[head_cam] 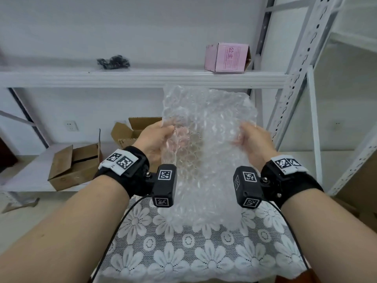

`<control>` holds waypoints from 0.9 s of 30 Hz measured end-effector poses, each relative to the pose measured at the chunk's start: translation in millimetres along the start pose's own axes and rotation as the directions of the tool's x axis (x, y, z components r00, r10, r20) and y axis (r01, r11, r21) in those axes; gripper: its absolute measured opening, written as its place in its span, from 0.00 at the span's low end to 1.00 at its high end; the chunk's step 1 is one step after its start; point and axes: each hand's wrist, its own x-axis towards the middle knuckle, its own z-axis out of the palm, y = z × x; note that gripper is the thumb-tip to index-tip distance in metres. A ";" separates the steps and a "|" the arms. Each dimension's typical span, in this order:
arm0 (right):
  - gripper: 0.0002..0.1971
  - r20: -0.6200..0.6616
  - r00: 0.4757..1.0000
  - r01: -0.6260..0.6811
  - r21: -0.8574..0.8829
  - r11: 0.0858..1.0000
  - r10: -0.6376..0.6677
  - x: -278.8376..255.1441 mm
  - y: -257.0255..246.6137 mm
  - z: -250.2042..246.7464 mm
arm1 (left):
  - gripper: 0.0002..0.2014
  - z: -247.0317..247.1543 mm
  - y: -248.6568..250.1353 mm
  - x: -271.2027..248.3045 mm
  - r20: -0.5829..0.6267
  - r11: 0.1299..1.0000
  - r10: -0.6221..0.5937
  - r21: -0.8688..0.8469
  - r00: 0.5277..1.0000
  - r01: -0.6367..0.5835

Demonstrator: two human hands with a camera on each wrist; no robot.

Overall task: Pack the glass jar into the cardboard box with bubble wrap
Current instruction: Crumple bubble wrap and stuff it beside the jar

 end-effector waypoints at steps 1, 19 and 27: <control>0.03 0.063 0.998 -0.016 -0.005 1.000 0.016 -2.7 -1.5 0.8 | 0.13 -3.3 0.6 -0.5 0.005 1.000 0.014 0.013 1.000 -0.014; 0.08 0.125 0.992 -0.021 0.030 0.999 0.017 -1.8 6.6 2.7 | 0.14 -30.0 8.2 -7.2 0.080 0.998 0.018 0.063 0.997 -0.023; 0.18 0.126 0.992 0.018 -0.039 0.999 -0.013 -10.8 1.9 9.4 | 0.27 -34.3 11.9 -12.8 0.097 1.000 -0.011 0.029 0.995 0.008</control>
